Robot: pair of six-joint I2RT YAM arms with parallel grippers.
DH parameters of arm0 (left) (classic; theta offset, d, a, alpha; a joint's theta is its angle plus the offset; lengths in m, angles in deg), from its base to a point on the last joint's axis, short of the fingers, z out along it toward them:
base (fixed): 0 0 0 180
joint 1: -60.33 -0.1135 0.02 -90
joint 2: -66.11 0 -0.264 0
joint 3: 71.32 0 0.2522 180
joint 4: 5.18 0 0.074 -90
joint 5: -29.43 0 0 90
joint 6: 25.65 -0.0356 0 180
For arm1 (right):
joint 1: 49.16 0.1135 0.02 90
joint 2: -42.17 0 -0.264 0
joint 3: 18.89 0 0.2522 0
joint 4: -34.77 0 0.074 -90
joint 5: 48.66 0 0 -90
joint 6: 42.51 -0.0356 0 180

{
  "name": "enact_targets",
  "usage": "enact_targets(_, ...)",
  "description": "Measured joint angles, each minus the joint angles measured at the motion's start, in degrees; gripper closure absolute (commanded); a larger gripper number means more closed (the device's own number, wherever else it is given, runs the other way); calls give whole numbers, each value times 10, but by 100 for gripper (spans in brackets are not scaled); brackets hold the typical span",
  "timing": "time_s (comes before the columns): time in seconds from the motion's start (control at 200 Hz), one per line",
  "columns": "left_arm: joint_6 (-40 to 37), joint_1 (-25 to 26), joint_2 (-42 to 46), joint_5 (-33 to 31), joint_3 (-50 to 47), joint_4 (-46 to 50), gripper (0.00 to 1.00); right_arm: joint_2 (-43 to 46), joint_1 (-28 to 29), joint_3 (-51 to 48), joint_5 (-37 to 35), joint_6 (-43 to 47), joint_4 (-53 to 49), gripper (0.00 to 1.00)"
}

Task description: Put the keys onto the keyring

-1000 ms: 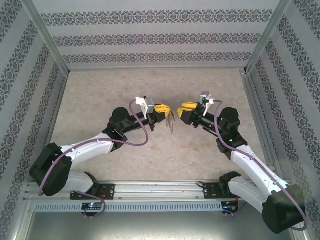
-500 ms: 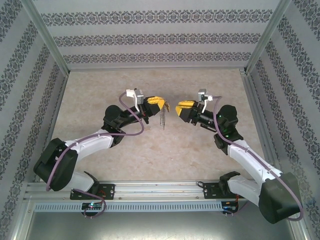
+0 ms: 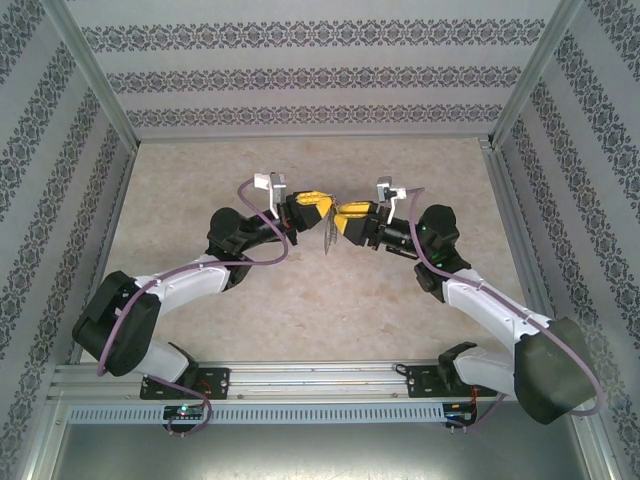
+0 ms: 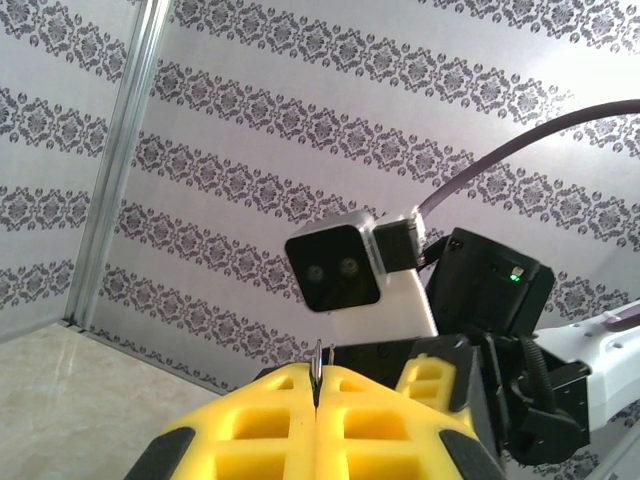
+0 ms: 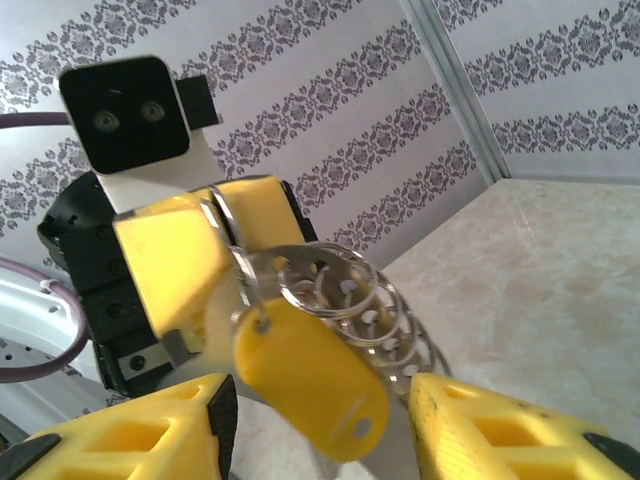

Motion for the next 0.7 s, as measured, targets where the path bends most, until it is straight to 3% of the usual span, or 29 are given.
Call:
enact_targets(0.24, 27, -10, -9, 1, 0, -21, 100, -23, 21, 14, 1, 3, 1, 57)
enact_targets(0.61, 40, -14, -10, 1, 1, -33, 100, -24, 29, 17, 1, 18, -1, 90)
enact_targets(0.699, 43, -16, -10, 1, 1, -33, 100, -24, 33, 17, 3, 21, -1, 93)
